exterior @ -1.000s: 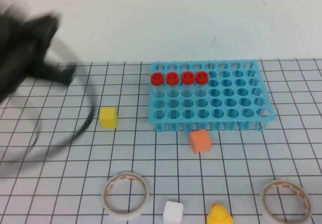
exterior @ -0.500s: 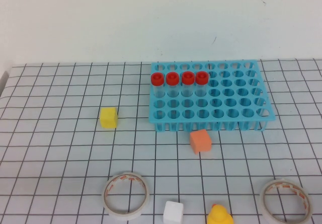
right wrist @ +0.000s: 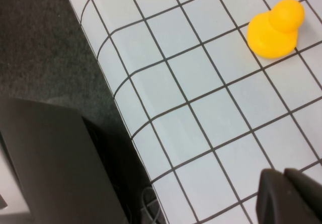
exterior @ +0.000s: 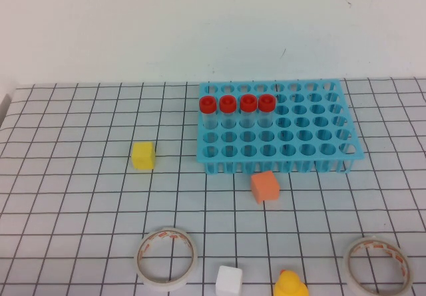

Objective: Place the test tubes

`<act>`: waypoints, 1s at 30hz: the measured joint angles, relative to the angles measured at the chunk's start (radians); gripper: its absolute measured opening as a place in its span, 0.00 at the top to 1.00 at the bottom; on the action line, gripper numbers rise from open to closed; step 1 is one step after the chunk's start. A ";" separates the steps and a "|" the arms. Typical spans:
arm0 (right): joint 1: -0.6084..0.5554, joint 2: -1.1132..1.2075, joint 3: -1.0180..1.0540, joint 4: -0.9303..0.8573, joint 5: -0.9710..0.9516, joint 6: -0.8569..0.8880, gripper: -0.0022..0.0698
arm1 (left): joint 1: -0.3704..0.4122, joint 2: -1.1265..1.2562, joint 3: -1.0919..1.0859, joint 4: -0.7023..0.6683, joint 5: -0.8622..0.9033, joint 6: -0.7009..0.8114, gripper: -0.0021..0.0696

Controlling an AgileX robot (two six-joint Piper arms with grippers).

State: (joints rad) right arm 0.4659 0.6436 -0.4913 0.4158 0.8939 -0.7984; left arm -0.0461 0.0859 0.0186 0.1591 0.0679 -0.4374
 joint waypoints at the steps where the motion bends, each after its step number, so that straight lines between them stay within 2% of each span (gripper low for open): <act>1: 0.000 0.000 0.000 0.000 0.000 0.000 0.97 | 0.000 0.000 0.000 -0.003 0.021 -0.007 0.97; 9: 0.000 0.000 0.000 0.000 0.000 0.000 0.97 | 0.000 0.000 0.000 -0.012 0.210 -0.013 0.97; 12: 0.000 0.000 0.000 0.000 0.000 0.000 0.97 | 0.000 0.000 0.000 -0.014 0.232 0.010 0.97; 17: 0.000 0.000 0.000 0.000 0.000 0.000 0.97 | 0.000 -0.009 0.000 -0.056 0.240 0.149 0.97; 24: 0.000 0.000 0.000 0.000 0.000 0.000 0.97 | 0.000 -0.091 -0.002 -0.185 0.242 0.411 0.97; 30: 0.000 0.000 0.000 0.002 0.000 0.000 0.97 | 0.000 -0.097 -0.002 -0.261 0.242 0.529 0.97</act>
State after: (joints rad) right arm 0.4659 0.6436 -0.4913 0.4175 0.8939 -0.7984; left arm -0.0461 -0.0108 0.0169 -0.1021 0.3097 0.0916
